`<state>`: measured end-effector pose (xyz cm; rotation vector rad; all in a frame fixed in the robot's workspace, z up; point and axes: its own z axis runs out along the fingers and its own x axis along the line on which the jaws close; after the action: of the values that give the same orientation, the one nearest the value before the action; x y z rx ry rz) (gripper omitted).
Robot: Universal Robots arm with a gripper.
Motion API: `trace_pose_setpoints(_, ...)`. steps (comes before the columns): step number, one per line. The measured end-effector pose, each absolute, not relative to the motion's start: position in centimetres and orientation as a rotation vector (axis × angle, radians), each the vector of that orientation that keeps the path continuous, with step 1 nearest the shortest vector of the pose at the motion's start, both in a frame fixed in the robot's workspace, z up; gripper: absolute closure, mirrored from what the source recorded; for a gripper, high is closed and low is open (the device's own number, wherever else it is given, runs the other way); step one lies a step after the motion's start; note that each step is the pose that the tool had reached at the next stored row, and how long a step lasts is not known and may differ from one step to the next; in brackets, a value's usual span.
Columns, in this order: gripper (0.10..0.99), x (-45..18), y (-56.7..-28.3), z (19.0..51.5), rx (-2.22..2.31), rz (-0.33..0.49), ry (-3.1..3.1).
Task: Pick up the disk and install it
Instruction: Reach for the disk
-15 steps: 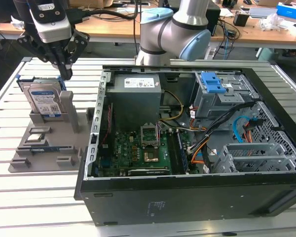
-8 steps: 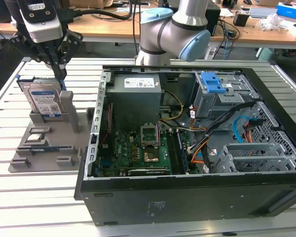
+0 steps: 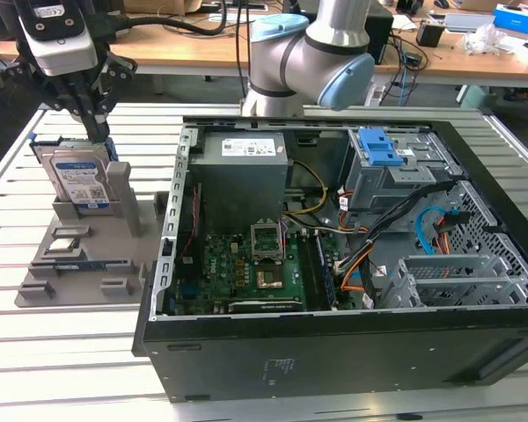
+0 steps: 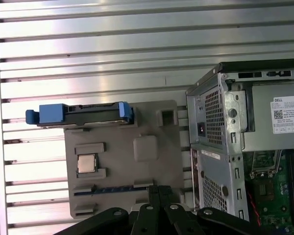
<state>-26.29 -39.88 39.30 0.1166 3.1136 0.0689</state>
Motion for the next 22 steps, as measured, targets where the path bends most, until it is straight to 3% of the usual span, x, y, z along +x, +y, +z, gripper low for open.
trace_pose_setpoints(22,0.980,-29.7,-39.9,39.3,0.117,0.069,3.114)
